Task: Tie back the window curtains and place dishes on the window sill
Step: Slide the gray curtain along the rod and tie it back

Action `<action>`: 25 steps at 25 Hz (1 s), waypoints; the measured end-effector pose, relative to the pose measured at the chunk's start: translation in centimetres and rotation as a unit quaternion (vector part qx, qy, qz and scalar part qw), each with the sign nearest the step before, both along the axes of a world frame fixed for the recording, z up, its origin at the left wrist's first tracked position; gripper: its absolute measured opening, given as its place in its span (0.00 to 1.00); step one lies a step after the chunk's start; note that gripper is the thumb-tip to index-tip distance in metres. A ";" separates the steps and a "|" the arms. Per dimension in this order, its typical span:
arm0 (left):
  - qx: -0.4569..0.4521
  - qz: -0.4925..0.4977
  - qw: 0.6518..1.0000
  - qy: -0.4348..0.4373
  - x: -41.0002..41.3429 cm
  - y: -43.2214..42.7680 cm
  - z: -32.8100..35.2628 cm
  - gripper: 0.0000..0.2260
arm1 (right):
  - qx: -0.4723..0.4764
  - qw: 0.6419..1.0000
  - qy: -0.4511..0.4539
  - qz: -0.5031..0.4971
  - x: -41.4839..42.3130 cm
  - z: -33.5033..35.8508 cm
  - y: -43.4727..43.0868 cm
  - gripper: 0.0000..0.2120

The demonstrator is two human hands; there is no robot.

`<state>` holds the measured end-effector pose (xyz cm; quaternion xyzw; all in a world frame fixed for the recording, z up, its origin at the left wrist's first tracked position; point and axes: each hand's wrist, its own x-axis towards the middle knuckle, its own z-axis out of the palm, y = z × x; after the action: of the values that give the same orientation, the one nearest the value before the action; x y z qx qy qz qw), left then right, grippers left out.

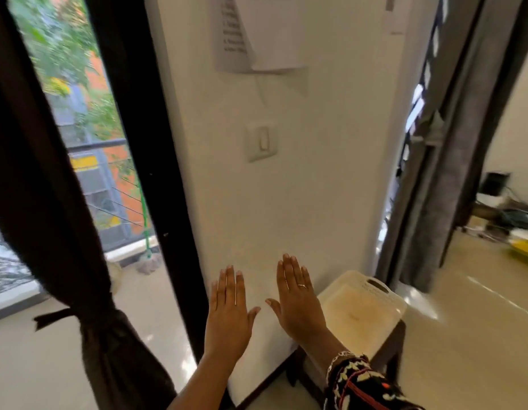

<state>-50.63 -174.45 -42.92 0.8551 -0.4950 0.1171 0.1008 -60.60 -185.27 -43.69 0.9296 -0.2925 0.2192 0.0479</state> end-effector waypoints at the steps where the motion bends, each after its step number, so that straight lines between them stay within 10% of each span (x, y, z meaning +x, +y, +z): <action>1: -0.011 -0.013 1.000 -0.011 -0.5 -0.5 -0.8 0.35 | 0.011 1.000 0.011 -0.023 -1.1 -0.7 -0.1 0.38; 25: 0.088 -0.223 0.970 0.049 -17.5 -21.6 -10.4 0.36 | 0.145 0.953 0.099 -0.245 -24.7 -10.3 -15.5 0.33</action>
<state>-68.18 -196.01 -53.37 0.7335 -0.6757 0.0060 0.0725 -85.26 -200.79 -54.01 0.8432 -0.5340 0.0625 -0.0059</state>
